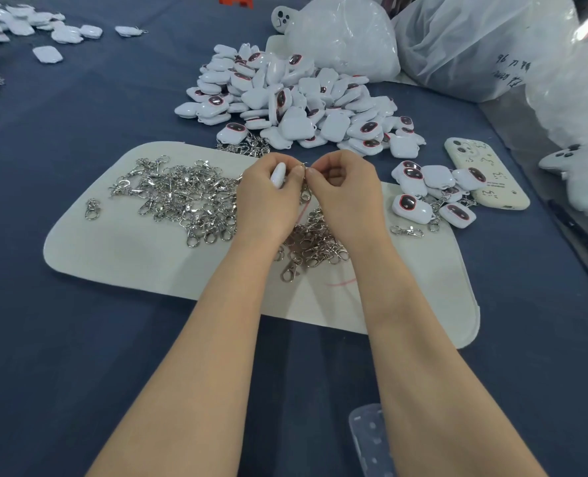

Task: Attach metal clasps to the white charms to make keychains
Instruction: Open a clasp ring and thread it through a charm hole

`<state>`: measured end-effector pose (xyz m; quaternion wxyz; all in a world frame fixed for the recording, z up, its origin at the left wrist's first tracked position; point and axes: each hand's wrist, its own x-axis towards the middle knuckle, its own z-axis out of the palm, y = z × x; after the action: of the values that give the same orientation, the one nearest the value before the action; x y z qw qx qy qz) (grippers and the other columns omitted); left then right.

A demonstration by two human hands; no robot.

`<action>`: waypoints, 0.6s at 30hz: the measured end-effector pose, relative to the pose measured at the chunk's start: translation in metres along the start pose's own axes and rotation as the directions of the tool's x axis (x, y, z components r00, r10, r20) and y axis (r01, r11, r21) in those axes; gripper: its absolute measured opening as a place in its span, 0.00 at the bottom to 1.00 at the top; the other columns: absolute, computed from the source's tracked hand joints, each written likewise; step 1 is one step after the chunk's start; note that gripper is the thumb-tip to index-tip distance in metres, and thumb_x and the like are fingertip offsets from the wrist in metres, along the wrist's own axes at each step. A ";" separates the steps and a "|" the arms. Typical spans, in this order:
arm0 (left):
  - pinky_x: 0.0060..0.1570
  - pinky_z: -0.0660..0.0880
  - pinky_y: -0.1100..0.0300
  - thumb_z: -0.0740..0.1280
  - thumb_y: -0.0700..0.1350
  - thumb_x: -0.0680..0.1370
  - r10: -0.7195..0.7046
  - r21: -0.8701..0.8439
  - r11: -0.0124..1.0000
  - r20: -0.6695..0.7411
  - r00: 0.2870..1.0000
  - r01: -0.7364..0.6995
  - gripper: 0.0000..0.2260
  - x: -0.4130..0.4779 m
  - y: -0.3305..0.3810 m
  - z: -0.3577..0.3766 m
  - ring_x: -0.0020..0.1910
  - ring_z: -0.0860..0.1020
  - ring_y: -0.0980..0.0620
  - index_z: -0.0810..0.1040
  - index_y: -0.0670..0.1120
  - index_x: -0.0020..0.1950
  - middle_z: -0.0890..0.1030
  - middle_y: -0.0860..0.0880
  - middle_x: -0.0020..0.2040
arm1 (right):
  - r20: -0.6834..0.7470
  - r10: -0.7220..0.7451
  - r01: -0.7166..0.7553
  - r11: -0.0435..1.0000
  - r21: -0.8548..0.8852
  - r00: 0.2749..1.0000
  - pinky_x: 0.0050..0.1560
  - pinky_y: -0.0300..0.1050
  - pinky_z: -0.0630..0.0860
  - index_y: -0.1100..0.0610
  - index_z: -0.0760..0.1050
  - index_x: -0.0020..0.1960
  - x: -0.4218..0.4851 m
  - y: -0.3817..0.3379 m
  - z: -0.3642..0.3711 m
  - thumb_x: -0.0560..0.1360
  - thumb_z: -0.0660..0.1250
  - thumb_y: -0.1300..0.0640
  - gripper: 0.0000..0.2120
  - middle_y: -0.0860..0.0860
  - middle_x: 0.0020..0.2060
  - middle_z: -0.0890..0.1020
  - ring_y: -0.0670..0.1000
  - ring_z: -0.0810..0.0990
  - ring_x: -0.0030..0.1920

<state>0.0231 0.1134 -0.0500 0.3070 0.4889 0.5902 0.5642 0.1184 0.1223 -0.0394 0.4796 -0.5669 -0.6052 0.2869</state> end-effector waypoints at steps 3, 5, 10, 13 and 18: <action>0.33 0.68 0.72 0.67 0.41 0.76 0.009 0.001 1.000 0.000 1.000 -0.009 0.11 0.000 0.000 0.000 0.29 0.72 0.67 0.74 0.54 0.36 0.77 0.58 0.34 | -0.001 -0.006 0.006 1.000 0.013 1.000 0.42 0.34 0.73 0.58 0.76 0.44 0.000 0.000 0.000 0.73 0.68 0.62 0.01 0.46 0.37 0.78 0.43 0.75 0.38; 0.34 0.69 0.71 0.67 0.41 0.77 0.008 -0.003 1.000 -0.003 1.000 -0.008 0.10 0.001 0.000 -0.001 0.30 0.72 0.66 0.74 0.54 0.37 0.77 0.57 0.34 | -0.014 -0.011 0.011 1.000 0.025 1.000 0.40 0.31 0.72 0.57 0.75 0.44 -0.001 0.001 0.000 0.73 0.68 0.61 0.02 0.45 0.36 0.77 0.42 0.74 0.37; 0.35 0.70 0.70 0.67 0.41 0.76 0.005 0.004 1.000 0.003 1.000 -0.005 0.11 -0.001 -0.002 0.002 0.31 0.73 0.65 0.74 0.54 0.37 0.77 0.57 0.35 | 0.002 -0.009 0.009 1.000 0.013 1.000 0.41 0.32 0.73 0.58 0.77 0.45 -0.001 0.001 0.000 0.73 0.68 0.62 0.02 0.45 0.36 0.78 0.43 0.75 0.38; 0.33 0.69 0.71 0.67 0.40 0.76 0.004 0.000 1.000 0.006 1.000 -0.004 0.12 0.000 -0.001 0.001 0.28 0.72 0.66 0.73 0.54 0.36 0.76 0.57 0.34 | 0.005 -0.011 0.011 1.000 0.012 1.000 0.40 0.31 0.72 0.58 0.77 0.45 0.000 0.001 0.000 0.73 0.68 0.62 0.01 0.45 0.36 0.78 0.43 0.75 0.37; 0.37 0.70 0.66 0.67 0.41 0.76 0.003 0.004 1.000 0.005 1.000 -0.003 0.10 0.000 0.000 0.000 0.33 0.73 0.63 0.74 0.53 0.37 0.77 0.57 0.35 | -0.007 -0.001 0.002 1.000 0.010 1.000 0.39 0.31 0.71 0.58 0.76 0.45 -0.001 0.001 0.001 0.73 0.67 0.61 0.01 0.45 0.36 0.77 0.42 0.74 0.36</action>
<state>0.0234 0.1132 -0.0500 0.3065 0.4918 0.5900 0.5622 0.1180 0.1215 -0.0407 0.4848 -0.5650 -0.6025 0.2877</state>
